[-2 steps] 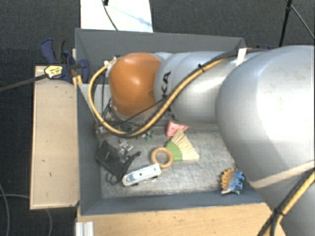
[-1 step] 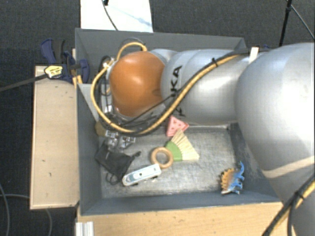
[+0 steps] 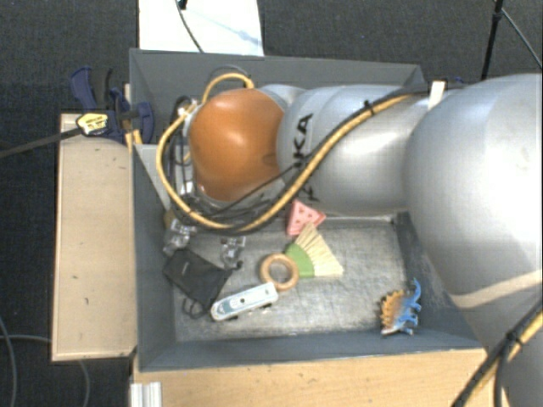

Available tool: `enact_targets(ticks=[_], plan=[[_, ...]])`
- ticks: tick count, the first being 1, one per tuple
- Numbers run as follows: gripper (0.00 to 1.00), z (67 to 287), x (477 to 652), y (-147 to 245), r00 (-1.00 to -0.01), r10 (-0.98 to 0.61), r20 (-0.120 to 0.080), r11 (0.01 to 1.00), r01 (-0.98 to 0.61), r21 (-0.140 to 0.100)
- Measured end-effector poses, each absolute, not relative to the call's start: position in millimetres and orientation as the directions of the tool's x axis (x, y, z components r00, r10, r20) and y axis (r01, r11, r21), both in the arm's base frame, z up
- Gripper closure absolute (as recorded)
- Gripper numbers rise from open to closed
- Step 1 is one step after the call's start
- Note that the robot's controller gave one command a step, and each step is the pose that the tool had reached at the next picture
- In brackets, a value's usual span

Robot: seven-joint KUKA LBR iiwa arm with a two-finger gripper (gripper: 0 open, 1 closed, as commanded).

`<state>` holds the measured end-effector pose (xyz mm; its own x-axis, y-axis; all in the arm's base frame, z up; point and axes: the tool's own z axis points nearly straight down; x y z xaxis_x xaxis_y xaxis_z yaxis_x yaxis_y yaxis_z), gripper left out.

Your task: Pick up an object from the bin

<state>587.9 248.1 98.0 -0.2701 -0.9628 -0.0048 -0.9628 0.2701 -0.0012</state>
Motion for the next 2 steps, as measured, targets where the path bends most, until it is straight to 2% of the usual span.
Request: enact_targets(ticks=[1,2], plan=[[1.0,98.0,587.7,248.1,-0.276,-0.961,-0.004,0.276,-0.961,0.0],[0.0,98.0,587.7,248.0,-0.279,-0.96,-0.003,0.279,-0.96,0.001]])
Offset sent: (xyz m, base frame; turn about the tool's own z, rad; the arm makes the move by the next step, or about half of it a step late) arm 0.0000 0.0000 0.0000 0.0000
